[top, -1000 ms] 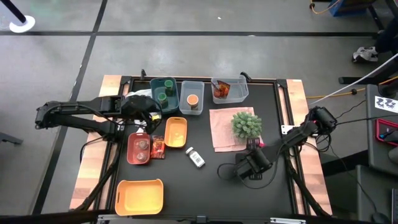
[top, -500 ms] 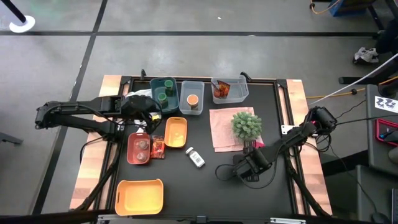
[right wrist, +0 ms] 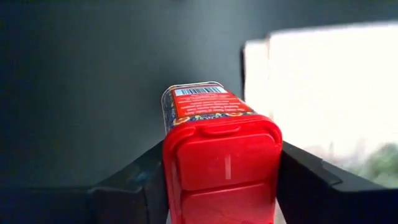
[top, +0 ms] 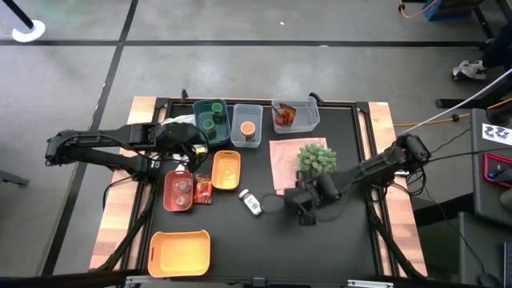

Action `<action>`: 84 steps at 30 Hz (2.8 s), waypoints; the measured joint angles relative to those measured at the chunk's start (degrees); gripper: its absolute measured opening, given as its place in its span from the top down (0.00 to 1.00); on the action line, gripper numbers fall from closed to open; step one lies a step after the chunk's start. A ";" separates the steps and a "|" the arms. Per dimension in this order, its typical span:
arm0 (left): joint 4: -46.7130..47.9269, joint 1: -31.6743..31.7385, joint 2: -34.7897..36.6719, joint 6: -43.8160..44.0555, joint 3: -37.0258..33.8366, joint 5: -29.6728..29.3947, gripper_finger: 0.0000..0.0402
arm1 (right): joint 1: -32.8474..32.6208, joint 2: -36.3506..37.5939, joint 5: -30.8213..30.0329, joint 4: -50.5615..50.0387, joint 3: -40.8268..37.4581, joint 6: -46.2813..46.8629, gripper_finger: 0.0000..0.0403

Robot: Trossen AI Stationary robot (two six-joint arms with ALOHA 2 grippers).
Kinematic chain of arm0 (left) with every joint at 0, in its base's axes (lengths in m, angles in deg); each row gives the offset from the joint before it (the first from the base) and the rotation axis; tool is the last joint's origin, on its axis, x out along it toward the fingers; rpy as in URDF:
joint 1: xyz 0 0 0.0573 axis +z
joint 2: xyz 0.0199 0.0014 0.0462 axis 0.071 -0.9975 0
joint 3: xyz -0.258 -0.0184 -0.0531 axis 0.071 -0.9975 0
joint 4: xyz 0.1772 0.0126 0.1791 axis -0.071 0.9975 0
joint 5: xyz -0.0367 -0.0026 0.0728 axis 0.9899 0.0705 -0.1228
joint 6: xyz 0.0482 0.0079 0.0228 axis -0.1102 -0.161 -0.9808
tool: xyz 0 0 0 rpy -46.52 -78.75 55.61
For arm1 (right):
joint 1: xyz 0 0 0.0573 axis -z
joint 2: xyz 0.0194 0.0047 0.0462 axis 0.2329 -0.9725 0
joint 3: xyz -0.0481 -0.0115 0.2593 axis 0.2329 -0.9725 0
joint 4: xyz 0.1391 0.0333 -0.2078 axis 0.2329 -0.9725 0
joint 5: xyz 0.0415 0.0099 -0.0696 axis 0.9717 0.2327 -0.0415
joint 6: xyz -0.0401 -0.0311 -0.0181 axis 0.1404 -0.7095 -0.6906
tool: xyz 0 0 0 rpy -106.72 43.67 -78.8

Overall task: Sort spices by type
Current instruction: Put the bottom red seasoning can into the top yellow bin

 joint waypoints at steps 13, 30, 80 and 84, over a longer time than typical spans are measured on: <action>-0.03 -0.01 0.01 0.02 0.00 0.00 0.37 | 15.44 -0.71 -0.99 22.00 5.40 -20.83 0.45; -7.40 -0.33 -11.04 1.75 0.04 -0.85 0.37 | 24.85 -12.05 4.04 48.13 5.37 -30.41 0.45; -5.36 -0.46 -24.48 10.71 -0.09 -4.37 0.37 | 24.83 -20.04 0.48 57.54 5.42 -31.26 0.43; -5.36 -0.46 -24.46 10.71 -0.07 -4.52 0.37 | 24.83 -20.04 0.48 57.78 5.42 -31.25 0.43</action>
